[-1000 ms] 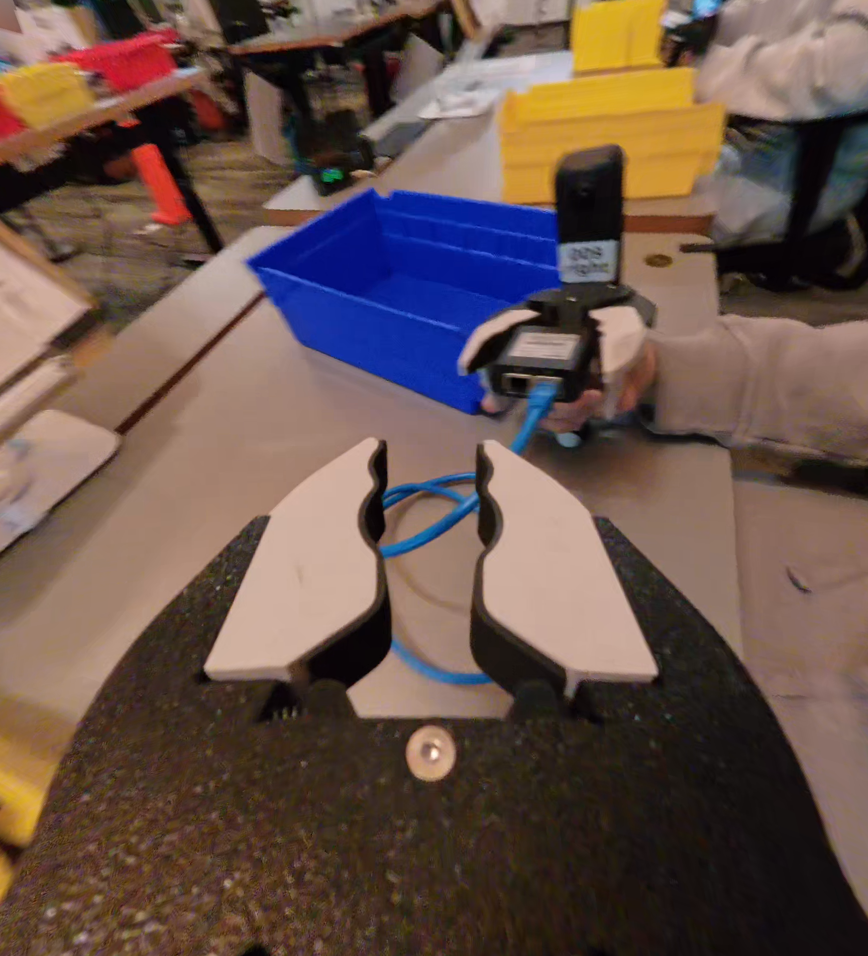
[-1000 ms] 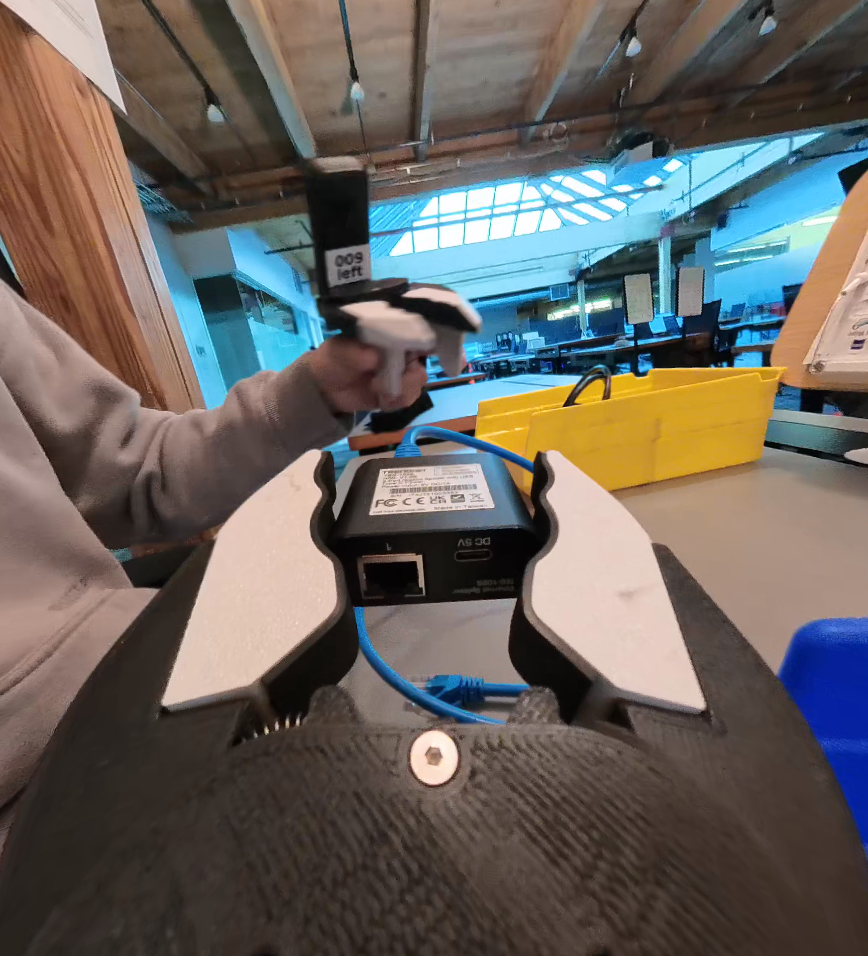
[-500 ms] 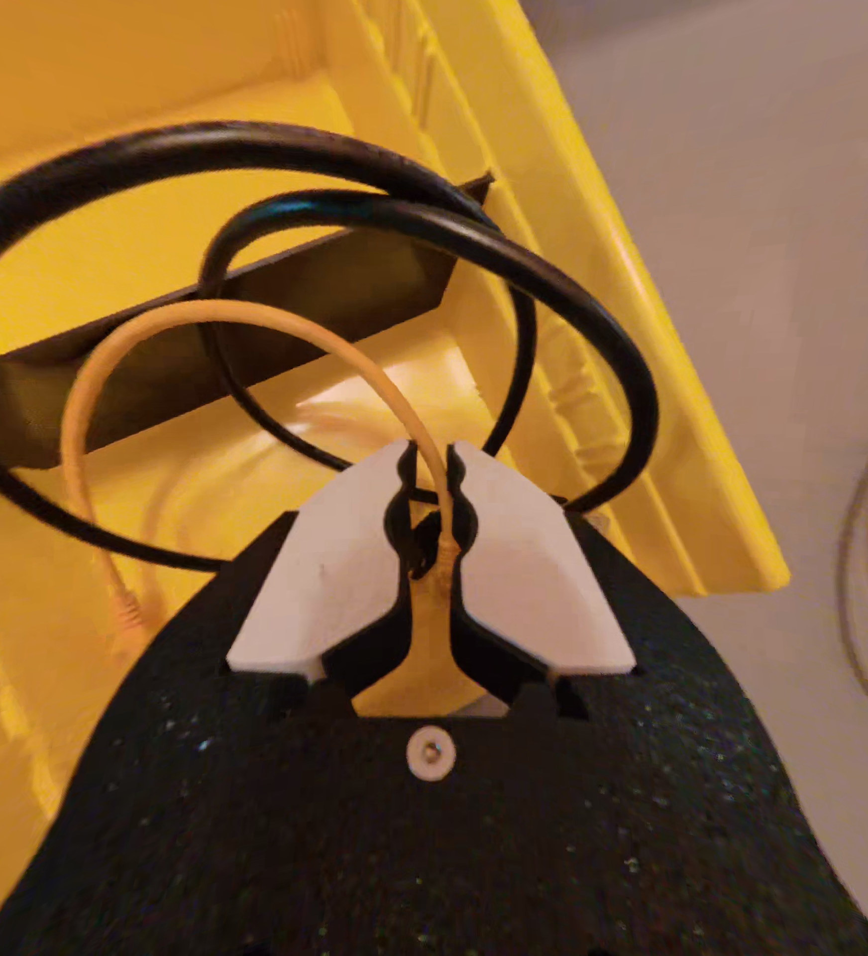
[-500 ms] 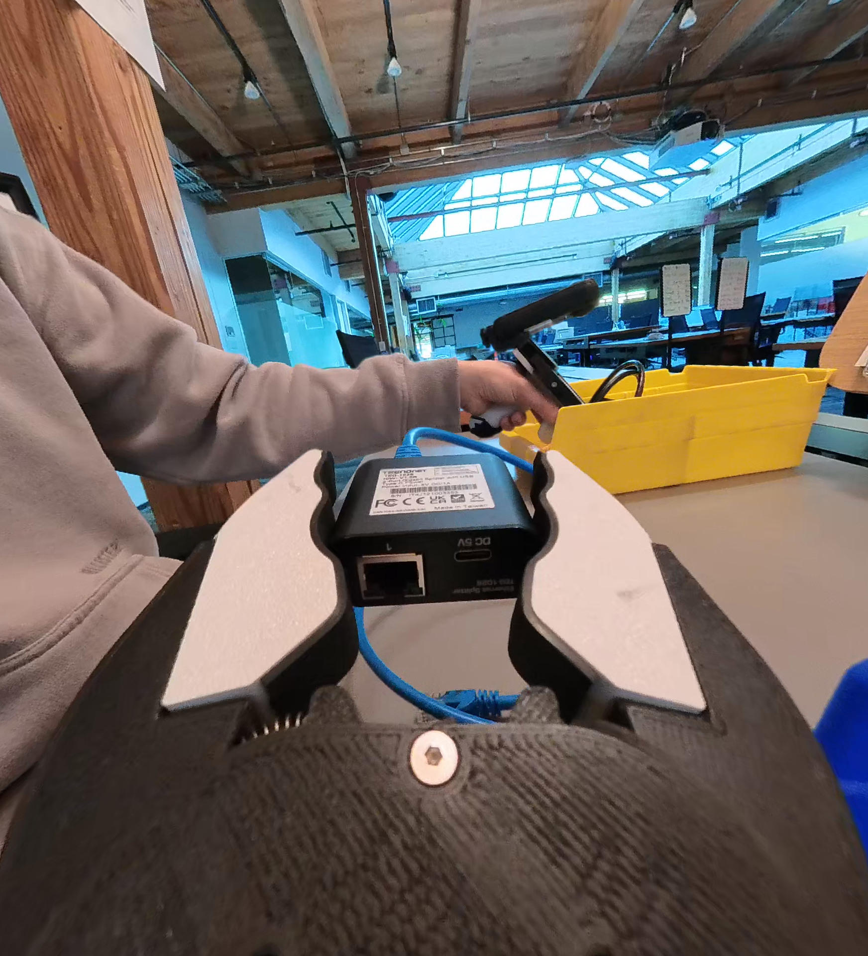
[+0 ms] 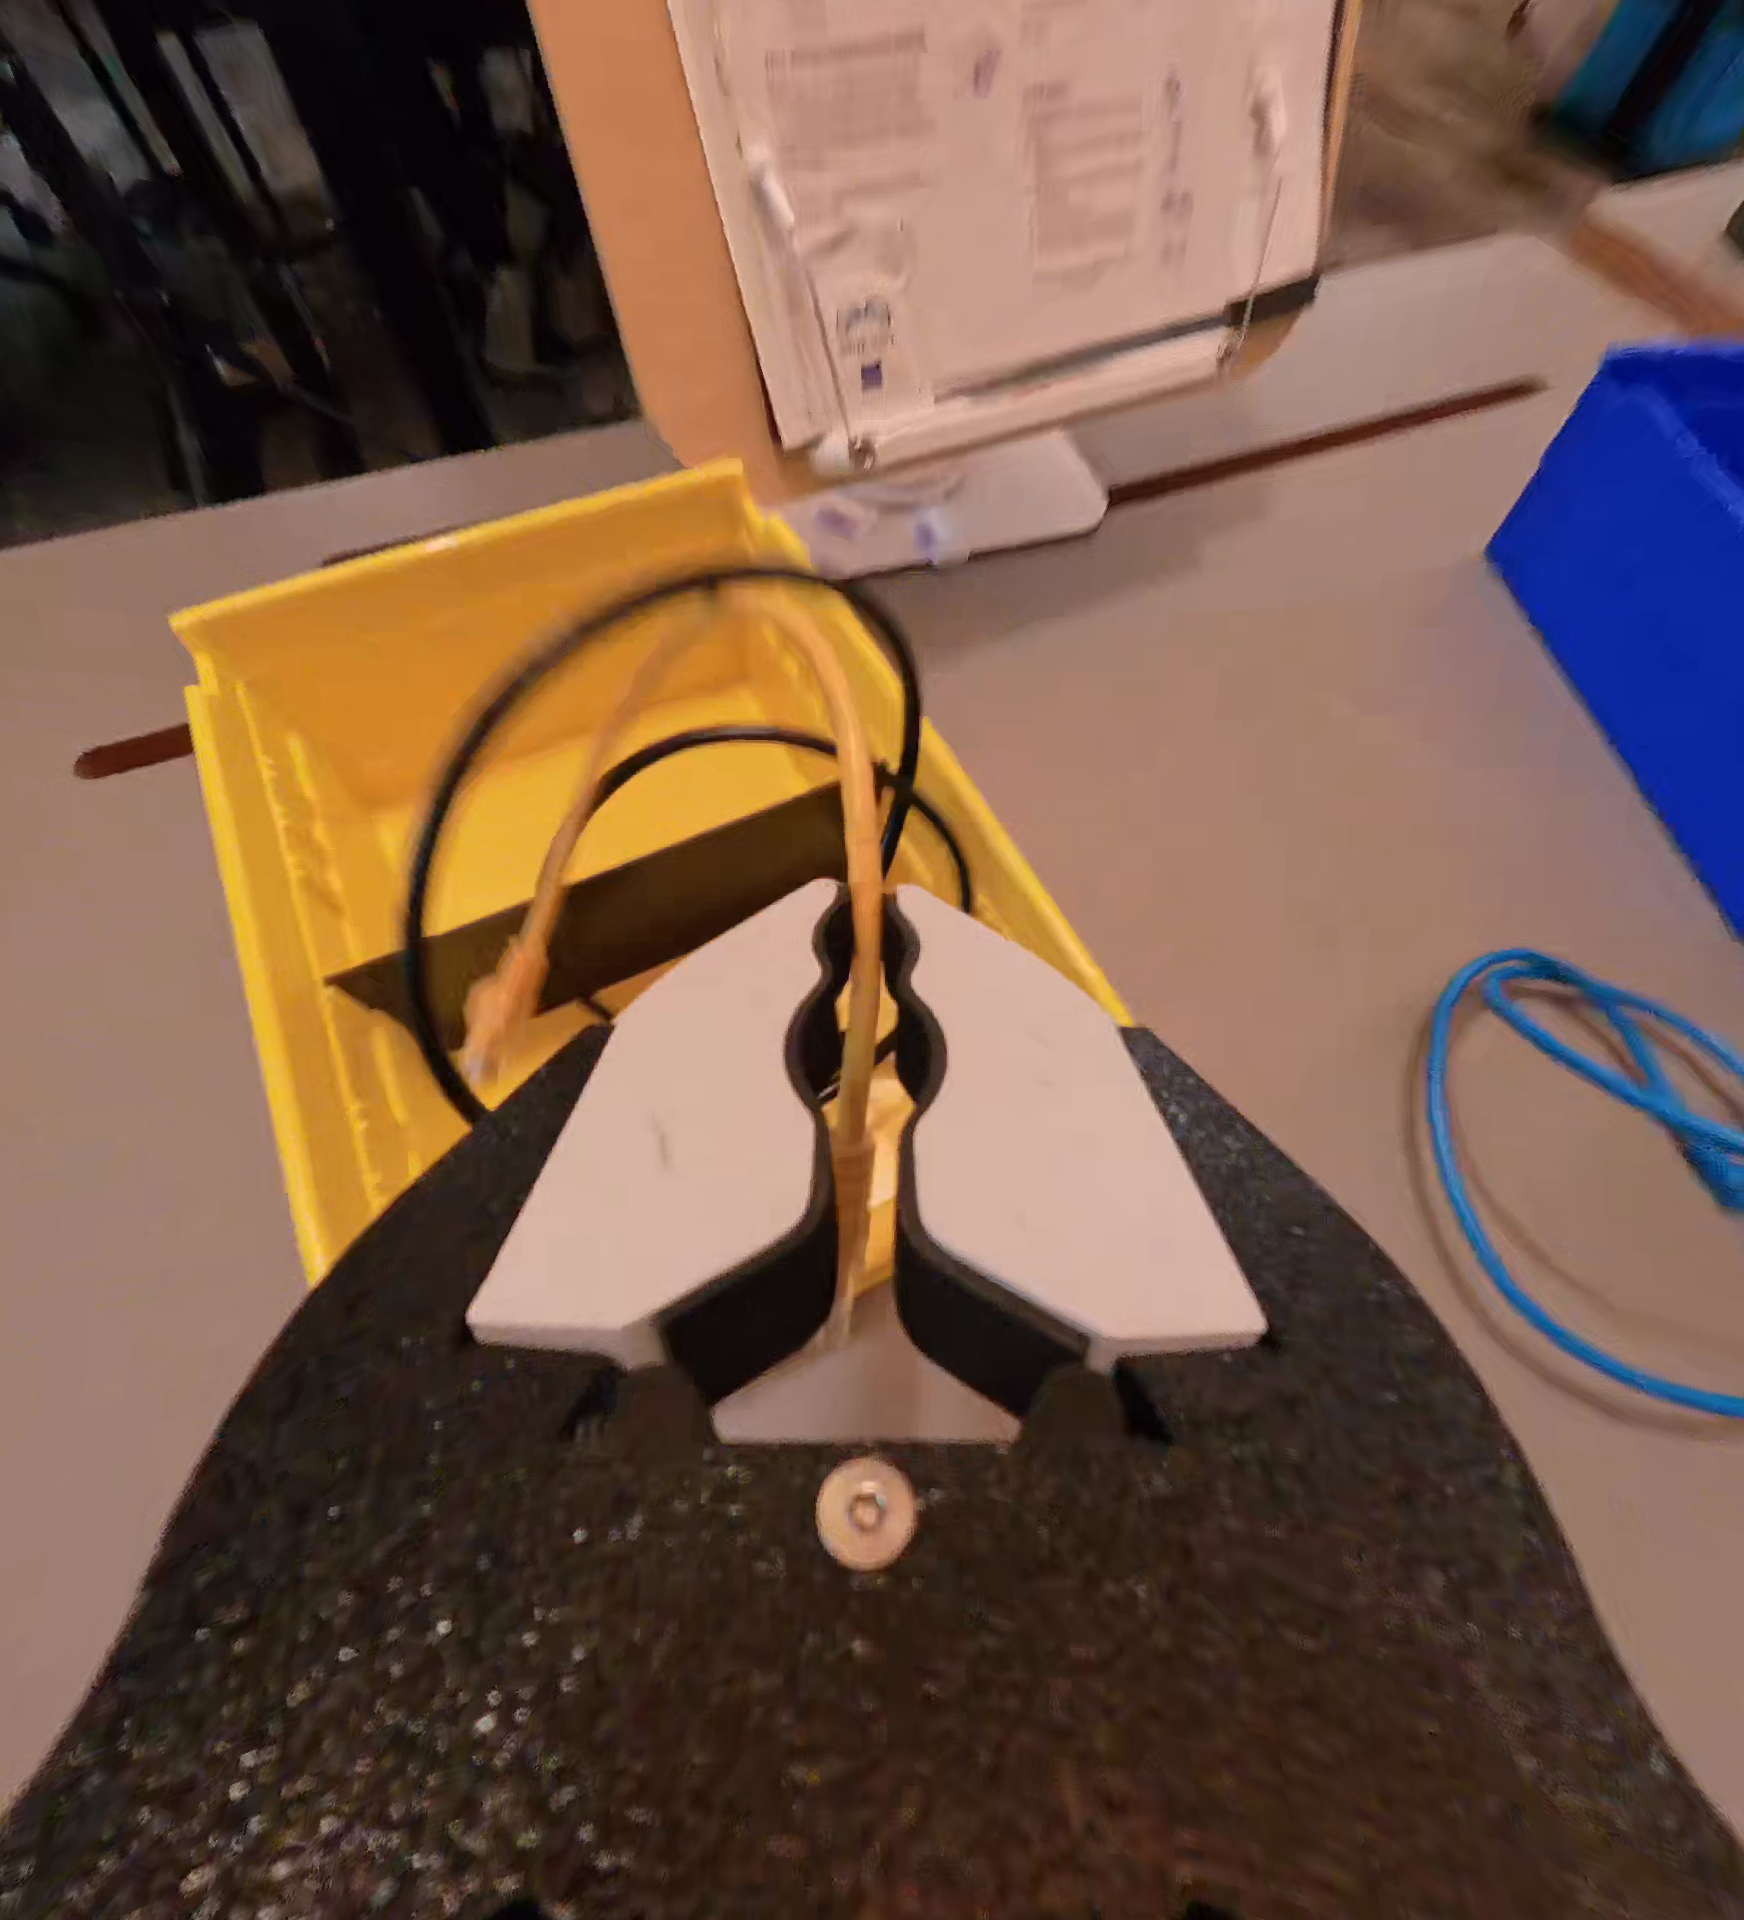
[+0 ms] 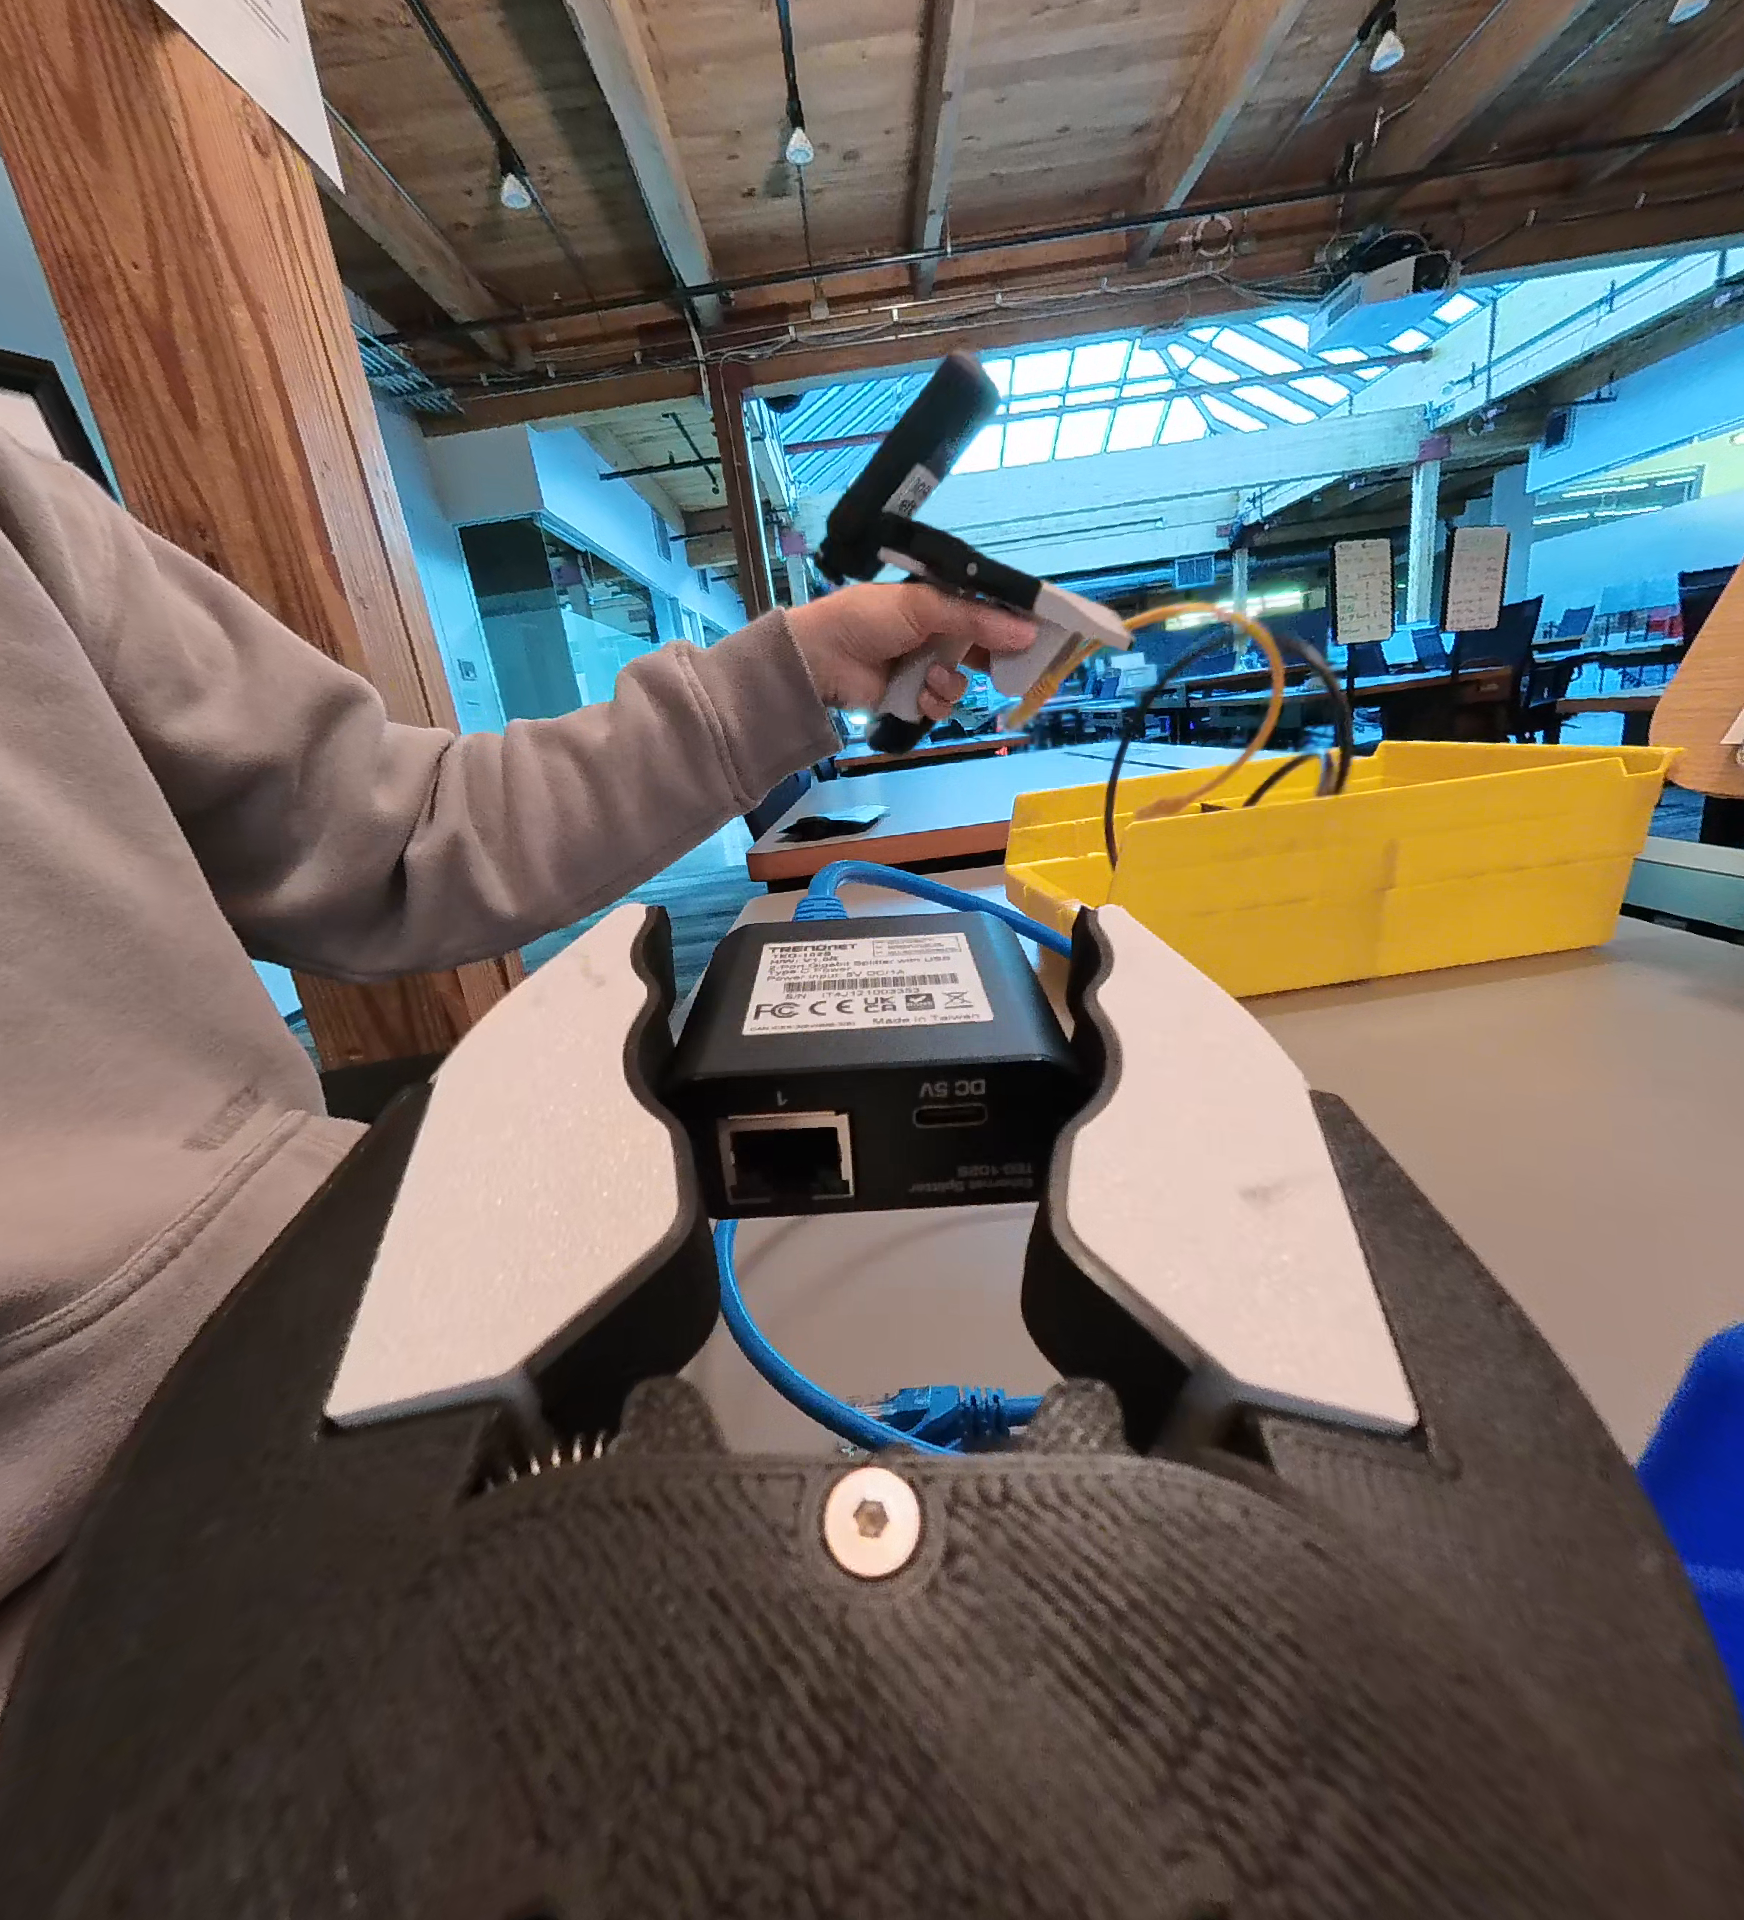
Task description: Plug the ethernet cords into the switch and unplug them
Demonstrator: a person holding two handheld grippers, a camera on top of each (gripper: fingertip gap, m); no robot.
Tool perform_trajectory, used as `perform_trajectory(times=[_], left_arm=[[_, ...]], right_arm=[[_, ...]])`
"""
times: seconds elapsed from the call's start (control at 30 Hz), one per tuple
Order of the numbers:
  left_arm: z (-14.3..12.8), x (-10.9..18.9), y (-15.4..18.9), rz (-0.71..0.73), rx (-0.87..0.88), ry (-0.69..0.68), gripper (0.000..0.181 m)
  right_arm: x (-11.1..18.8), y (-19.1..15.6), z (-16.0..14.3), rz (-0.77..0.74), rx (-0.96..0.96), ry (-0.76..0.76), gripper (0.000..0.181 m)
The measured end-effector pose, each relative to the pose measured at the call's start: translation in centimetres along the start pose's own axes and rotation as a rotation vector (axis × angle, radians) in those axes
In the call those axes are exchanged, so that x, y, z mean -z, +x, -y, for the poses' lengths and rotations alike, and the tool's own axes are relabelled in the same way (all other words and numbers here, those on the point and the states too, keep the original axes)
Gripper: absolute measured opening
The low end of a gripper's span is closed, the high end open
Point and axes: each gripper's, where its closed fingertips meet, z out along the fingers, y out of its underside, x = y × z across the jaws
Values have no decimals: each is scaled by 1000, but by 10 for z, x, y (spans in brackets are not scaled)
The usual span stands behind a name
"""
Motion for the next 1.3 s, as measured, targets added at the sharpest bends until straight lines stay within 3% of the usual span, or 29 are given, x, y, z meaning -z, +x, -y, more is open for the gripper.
perform_trajectory(times=[0.13, 0.27, 0.37, 0.5, 0.6, 0.67, 0.77, 0.9, 1.07, 1.13, 1.2, 1.3], left_arm=[[-23, -12, -6, -116, 94, -49, 5], [-28, -3, 6, -229, 142, -19, 4], [-8, 20, 43, -450, 158, 46, 4], [37, 67, 92, -718, 144, 278, 4], [42, 76, 108, -734, 313, 382, 4], [21, 71, 121, -769, 443, 409, 4], [-36, 49, 139, -831, 685, 330, 4], [-116, 17, 138, -657, 718, 168, 4], [-164, 17, 102, -303, 400, -4, 5], [-179, 24, 100, -258, 248, -98, 9], [-195, 30, 103, -262, 118, -202, 26], [-212, 41, 96, -230, -91, -308, 29]], right_arm=[[-1, -1, -1, -3, 9, -9, 74], [0, -1, 0, -7, 17, -1, 74], [0, -1, -1, -3, 13, -4, 74], [0, -1, -1, 0, 14, -4, 74], [1, -1, 1, -5, 14, 5, 74], [0, -1, 0, -5, 16, 4, 74], [0, -1, 0, -3, 19, -3, 74], [-1, -2, -1, -3, 21, -5, 74], [-1, -1, -1, 0, 16, -8, 74], [-1, -1, -1, 1, 14, -11, 74], [-2, -2, -2, 2, 18, -15, 74], [-2, -2, -3, 3, 20, -21, 74]])
